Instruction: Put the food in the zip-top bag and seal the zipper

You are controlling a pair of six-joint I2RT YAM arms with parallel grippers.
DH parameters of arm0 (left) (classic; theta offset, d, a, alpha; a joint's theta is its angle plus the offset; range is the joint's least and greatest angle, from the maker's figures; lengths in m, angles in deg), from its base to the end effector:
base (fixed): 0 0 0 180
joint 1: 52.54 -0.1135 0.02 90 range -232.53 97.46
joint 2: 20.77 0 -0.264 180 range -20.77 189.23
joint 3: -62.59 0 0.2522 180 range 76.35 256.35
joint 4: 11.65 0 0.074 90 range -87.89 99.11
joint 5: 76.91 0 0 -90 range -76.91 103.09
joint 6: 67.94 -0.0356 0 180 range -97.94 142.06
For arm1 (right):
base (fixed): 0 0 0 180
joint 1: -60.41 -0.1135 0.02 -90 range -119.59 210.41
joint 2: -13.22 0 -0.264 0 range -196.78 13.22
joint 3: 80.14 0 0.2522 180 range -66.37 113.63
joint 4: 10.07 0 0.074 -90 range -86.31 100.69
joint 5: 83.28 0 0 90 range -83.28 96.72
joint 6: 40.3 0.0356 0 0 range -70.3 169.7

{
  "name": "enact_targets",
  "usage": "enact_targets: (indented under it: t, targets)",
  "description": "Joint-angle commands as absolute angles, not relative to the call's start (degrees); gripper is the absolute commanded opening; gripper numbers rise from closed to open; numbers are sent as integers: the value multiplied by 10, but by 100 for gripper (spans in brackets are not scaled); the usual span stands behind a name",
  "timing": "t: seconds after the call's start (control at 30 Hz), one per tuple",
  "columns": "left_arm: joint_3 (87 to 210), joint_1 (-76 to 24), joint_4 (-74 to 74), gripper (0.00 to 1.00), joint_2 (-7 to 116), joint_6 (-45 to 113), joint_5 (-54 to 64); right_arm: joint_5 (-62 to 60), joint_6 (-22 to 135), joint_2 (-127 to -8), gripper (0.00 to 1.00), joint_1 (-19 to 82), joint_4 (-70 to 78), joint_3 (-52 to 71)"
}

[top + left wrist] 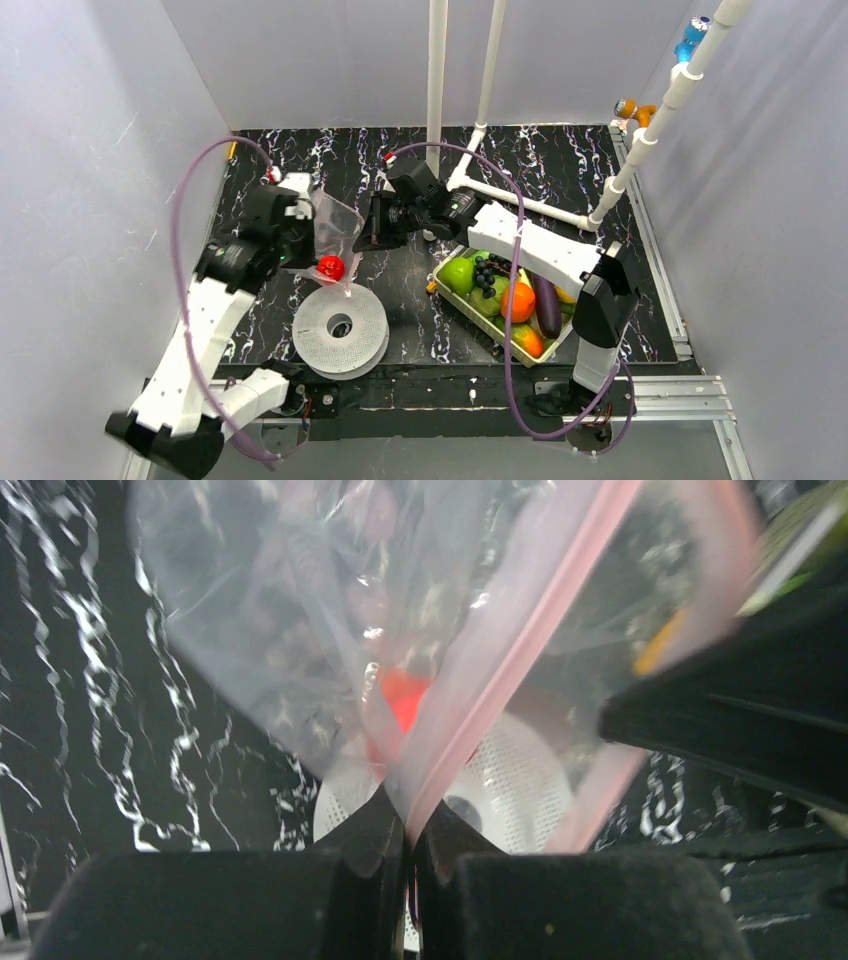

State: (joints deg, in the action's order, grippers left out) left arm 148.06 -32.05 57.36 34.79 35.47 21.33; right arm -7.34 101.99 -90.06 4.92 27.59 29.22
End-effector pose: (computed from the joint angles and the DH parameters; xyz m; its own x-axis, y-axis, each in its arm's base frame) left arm 0.1648 -0.0562 0.3881 -0.6308 -0.0093 -0.7759 0.0986 0.9909 -0.0921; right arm 0.2330 0.3542 0.3403 -0.9066 0.0359 -0.4204 -0.3259 0.5732 0.7518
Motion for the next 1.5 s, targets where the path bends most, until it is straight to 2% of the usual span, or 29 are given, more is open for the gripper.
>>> enact_targets:
  t: [0.0, 0.07, 0.27, 0.33, 0.5, 0.73, 0.97, 1.17, 1.47]
  targets:
    - [1442, -321, 594, 0, 362, 349, 256, -69, 1001, -901, 2, 43, 250, 275]
    - [1445, -320, 564, 0, 361, 331, 269, -57, 991, -897, 3, 43, 259, 279]
    - [1467, -320, 486, 0, 415, 286, 240, -9, 941, -865, 28, 43, 314, 285]
    - [1482, -321, 479, 0, 452, 271, 245, 24, 917, -825, 41, 43, 339, 265]
    - [1459, -320, 448, 0, 478, 268, 265, 98, 867, -725, 61, 43, 383, 176]
    - [1335, -320, 340, 0, 406, 280, 270, 201, 849, -558, 74, 43, 471, -16]
    - [1321, -321, 320, 0, 391, 294, 214, 310, 906, -462, 90, 54, 532, -81]
    - [1319, -320, 323, 0, 403, 295, 211, 308, 900, -468, 90, 82, 495, -94]
    - [1315, -320, 321, 0, 401, 296, 203, 286, 875, -548, 70, 85, 469, -81]
